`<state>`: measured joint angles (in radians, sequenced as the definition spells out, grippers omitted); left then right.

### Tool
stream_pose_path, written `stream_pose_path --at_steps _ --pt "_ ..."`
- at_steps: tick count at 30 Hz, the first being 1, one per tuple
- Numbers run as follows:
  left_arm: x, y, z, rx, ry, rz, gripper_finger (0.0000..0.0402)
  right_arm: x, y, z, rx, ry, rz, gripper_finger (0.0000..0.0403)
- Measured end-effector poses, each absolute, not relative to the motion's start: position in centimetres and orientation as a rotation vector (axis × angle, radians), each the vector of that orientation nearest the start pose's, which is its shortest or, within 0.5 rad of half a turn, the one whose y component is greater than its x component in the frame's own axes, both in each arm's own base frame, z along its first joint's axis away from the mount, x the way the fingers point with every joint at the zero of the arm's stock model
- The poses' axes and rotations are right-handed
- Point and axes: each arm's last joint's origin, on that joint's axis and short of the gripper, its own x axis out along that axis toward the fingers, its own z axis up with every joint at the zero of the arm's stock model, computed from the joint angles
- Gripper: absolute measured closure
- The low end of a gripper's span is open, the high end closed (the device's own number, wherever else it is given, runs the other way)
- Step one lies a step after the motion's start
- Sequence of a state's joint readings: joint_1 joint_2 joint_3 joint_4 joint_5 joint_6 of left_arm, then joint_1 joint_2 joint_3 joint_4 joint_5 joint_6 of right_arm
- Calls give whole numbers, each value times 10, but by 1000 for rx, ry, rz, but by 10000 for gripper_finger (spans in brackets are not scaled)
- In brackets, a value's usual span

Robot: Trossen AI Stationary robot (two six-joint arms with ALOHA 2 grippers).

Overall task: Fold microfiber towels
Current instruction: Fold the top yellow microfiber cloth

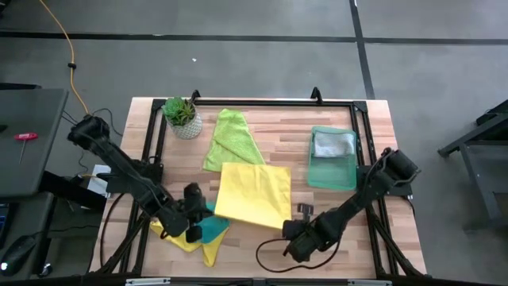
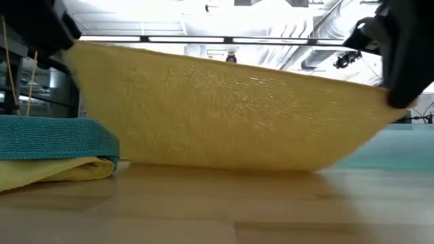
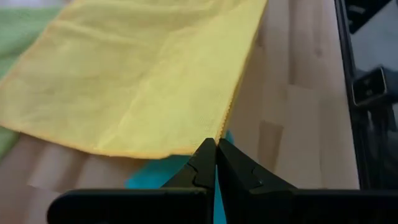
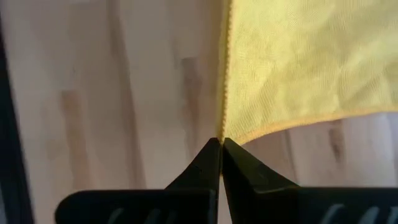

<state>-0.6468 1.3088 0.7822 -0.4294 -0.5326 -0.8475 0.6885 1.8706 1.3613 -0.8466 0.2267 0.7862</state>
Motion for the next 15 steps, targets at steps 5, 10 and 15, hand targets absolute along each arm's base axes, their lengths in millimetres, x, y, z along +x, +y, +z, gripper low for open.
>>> stream_pose_path --at_steps 5,10,15 --pt "215 -155 189 -292 812 190 401 281 225 194 68 1286 -102 403" --pt "222 -148 182 -214 835 247 401 289 201 193 21 1272 -267 403" --pt "222 -119 189 -115 838 397 401 303 170 193 -18 1233 -430 403"
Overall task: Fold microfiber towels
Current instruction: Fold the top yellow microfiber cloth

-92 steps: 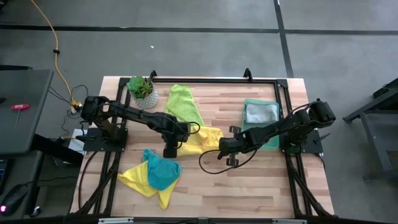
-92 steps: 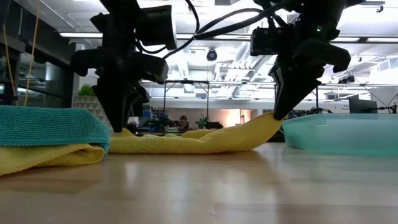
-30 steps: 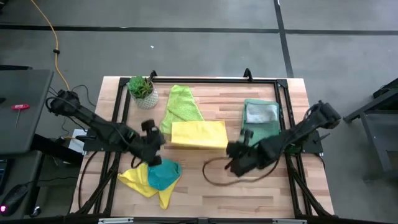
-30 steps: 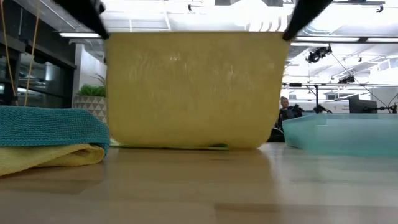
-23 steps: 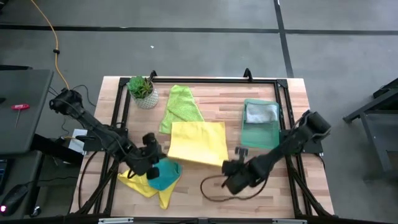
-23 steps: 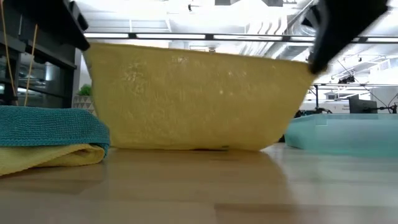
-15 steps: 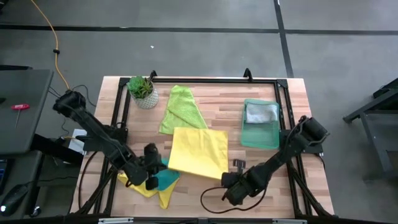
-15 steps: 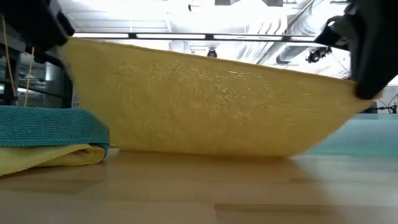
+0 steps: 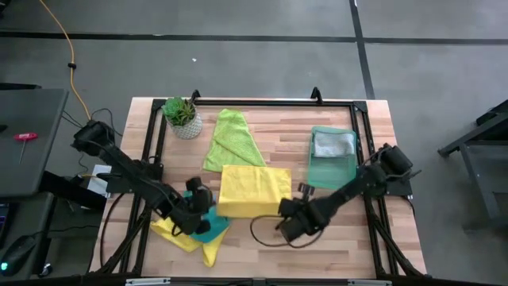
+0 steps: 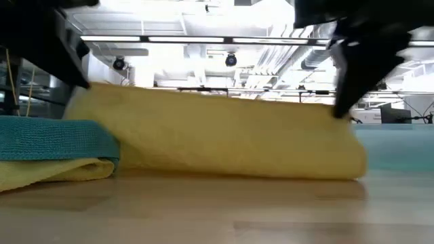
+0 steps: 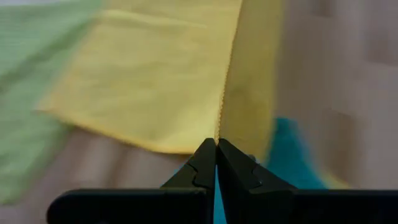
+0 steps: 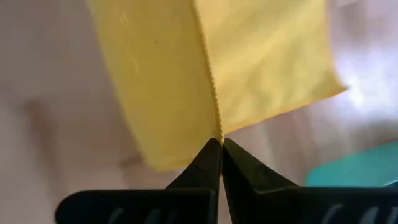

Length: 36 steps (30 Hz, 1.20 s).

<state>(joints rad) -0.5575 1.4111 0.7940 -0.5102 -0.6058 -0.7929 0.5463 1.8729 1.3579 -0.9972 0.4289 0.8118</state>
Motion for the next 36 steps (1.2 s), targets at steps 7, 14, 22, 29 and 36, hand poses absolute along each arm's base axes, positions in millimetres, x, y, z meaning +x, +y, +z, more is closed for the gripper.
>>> stream_pose_path --at_steps 7,14,22,29,36 --pt "225 -78 183 -18 949 557 401 319 129 194 -41 1213 -579 403" --pt "229 -47 173 -19 1024 603 401 325 103 195 -30 1222 -678 403" --pt "231 -34 161 -68 1023 567 401 329 88 189 68 1281 -721 403" --pt "234 -24 159 -62 1010 577 401 335 81 168 89 1342 -775 403" --pt "236 -12 159 -71 1011 614 401 340 74 155 83 1337 -843 403"
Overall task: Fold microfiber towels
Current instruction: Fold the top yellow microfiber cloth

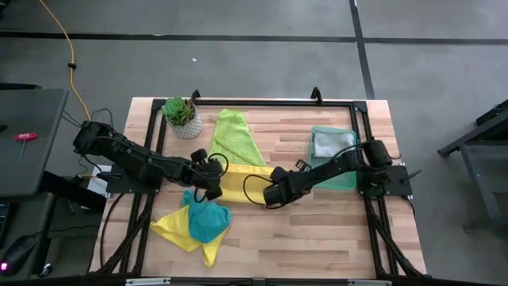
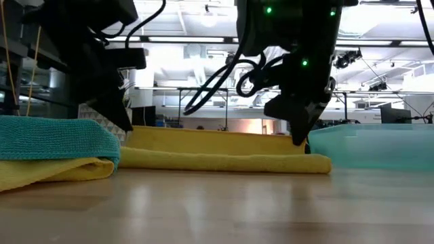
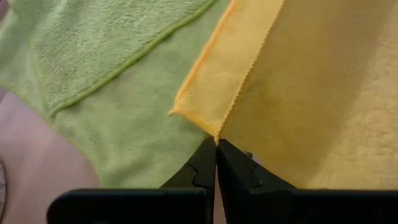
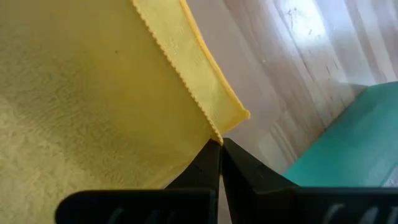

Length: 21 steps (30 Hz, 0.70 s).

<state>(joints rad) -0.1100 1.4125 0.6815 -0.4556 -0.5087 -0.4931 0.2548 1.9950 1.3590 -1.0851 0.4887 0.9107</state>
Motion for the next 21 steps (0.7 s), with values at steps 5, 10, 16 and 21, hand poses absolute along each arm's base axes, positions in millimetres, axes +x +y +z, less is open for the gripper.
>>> stream_pose_path --at_steps 5,10,16,21 --pt "238 -7 160 -56 1001 611 398 339 74 155 78 1333 -857 403" --pt "239 -5 160 -58 998 615 386 340 74 155 64 1311 -868 403" --pt "239 -4 160 -21 1008 596 360 341 69 155 32 1262 -915 386" --pt "238 -4 161 40 1016 595 317 342 65 156 -51 1246 -915 325"
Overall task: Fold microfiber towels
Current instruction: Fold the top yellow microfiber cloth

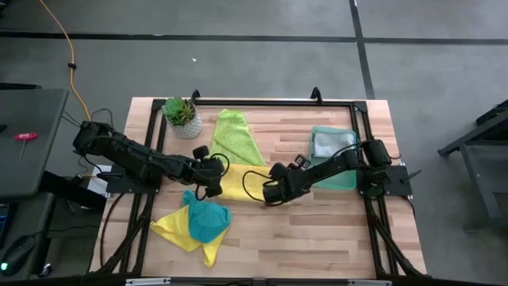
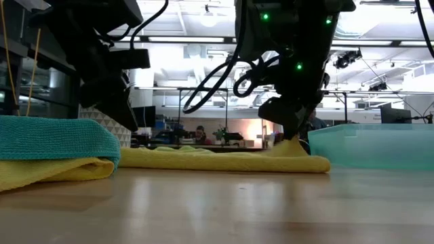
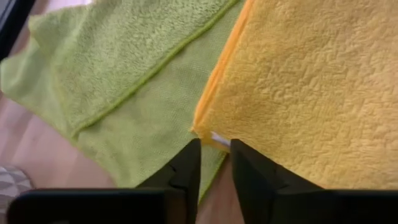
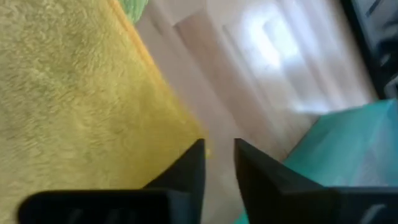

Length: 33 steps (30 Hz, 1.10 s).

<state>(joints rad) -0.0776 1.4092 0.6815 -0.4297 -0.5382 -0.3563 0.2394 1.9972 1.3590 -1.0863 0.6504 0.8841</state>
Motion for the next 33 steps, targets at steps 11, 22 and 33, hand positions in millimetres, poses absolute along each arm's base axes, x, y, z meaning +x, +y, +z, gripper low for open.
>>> stream_pose_path --at_steps 11,22,33 --pt "243 -19 164 74 1064 307 244 326 94 167 -355 1361 -704 219" --pt "238 -47 147 78 958 70 256 301 145 167 -404 1384 -576 218" --pt "240 -46 122 136 1079 74 257 301 149 167 -418 1395 -529 218"
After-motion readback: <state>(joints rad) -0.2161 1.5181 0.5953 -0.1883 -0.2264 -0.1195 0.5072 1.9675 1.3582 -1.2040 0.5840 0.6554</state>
